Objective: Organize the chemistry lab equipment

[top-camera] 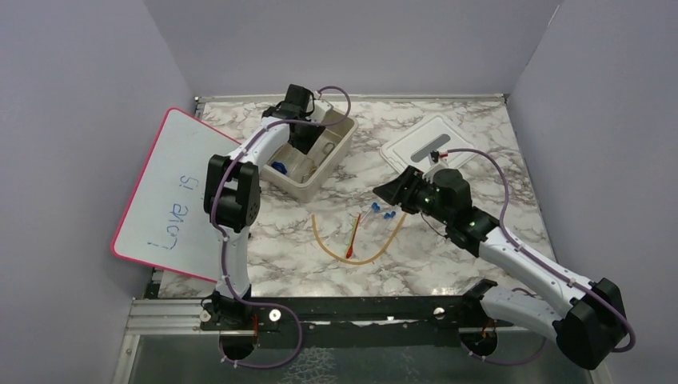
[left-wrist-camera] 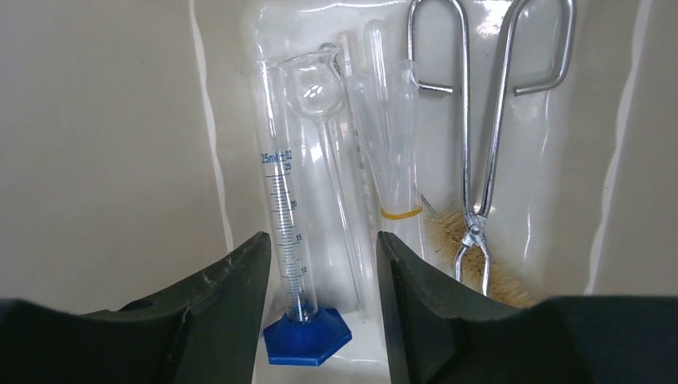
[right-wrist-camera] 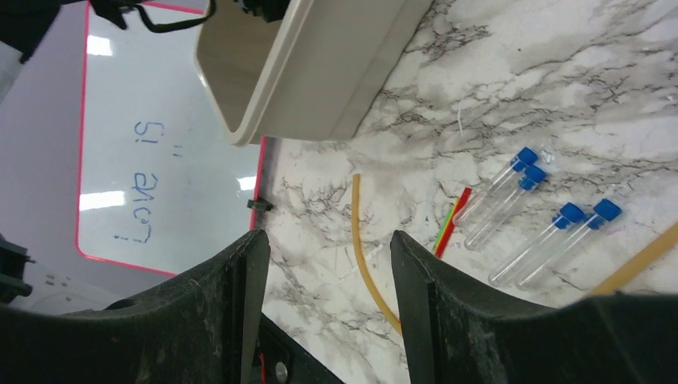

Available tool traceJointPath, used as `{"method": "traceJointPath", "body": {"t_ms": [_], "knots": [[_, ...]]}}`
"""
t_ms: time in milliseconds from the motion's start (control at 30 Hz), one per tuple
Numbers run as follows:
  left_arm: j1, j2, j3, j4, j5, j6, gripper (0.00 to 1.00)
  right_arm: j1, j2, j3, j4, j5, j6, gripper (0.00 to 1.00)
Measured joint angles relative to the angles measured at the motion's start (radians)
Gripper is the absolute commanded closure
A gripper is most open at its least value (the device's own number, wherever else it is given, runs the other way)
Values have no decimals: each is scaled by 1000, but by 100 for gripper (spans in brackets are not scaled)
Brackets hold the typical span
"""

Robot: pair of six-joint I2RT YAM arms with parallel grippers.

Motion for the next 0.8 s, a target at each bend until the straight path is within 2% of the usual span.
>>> {"method": "traceJointPath", "body": {"t_ms": [233, 400, 667, 800], "knots": [[1, -99, 11, -22, 46, -52, 41, 0, 40, 1, -114, 12, 3, 39], [0, -266, 1, -9, 138, -150, 38, 0, 117, 39, -229, 13, -34, 44], [-28, -562, -141, 78, 211, -327, 36, 11, 260, 131, -343, 20, -72, 48], [-62, -657, -255, 122, 244, -404, 35, 23, 303, 154, -392, 62, -71, 56]]}}
